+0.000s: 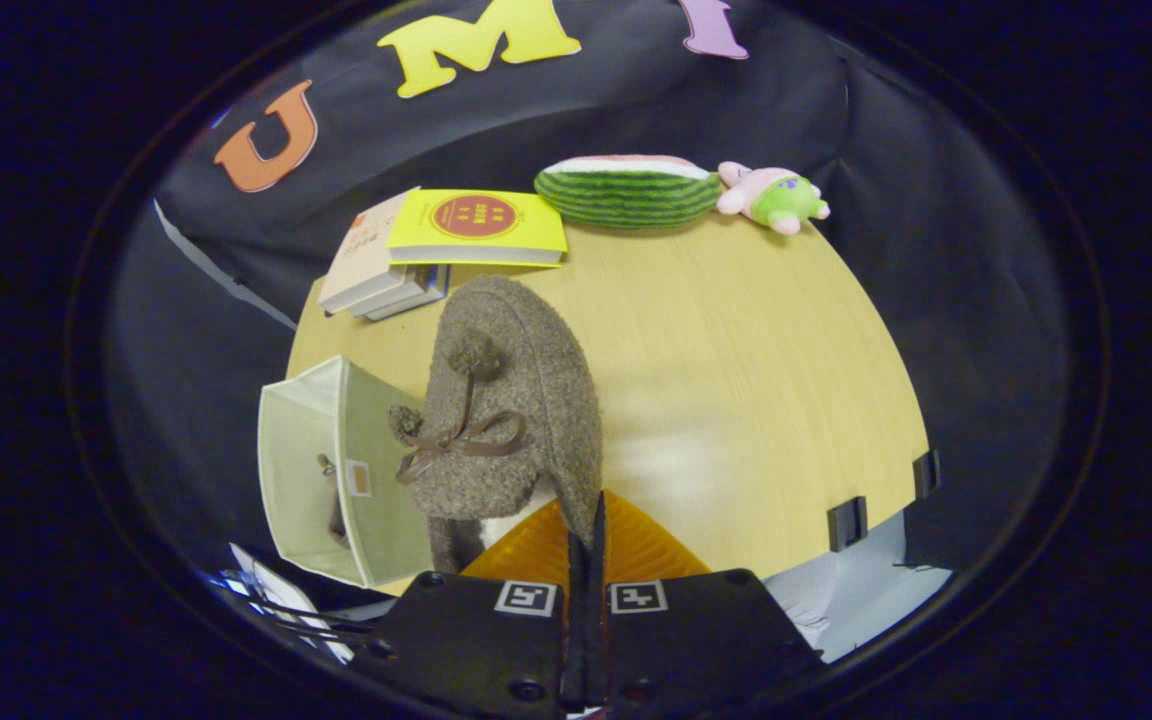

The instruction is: Open the storage box then place both shoes into the box .Put the left shoe in first, then the right shoe, with the right side of both shoes facing outward in a uniform manner.

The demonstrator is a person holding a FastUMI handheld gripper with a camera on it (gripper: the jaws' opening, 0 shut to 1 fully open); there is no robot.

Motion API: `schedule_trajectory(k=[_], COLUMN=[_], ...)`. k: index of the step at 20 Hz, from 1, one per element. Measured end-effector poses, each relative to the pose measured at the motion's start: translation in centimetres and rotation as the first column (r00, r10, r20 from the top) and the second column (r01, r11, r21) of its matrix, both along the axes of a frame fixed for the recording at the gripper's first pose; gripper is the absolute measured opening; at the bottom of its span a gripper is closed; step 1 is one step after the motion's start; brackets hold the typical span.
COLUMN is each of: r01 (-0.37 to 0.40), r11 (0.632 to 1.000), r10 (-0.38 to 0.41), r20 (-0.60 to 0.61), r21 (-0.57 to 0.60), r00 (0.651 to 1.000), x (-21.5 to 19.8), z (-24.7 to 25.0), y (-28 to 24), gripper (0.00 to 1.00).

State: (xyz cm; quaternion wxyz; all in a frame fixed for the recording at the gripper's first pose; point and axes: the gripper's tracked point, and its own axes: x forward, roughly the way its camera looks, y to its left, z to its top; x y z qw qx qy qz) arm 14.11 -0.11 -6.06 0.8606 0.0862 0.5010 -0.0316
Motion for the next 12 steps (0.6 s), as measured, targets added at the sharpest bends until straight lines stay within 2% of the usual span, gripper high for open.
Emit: schedule_trajectory(k=[3, 8, 12], r01=[-0.034, -0.105, -0.099], r11=[0.997, 0.980, 0.970], r10=[0.032, 0.098, 0.082], r20=[0.024, 0.052, 0.083], r21=[0.068, 0.166, 0.224], r00=[0.999, 0.994, 0.993], x=[-0.4, -0.4, 0.0], z=[2.3, 2.6, 1.0], y=[5.2, 14.0, 18.9], gripper=[0.06, 0.06, 0.06])
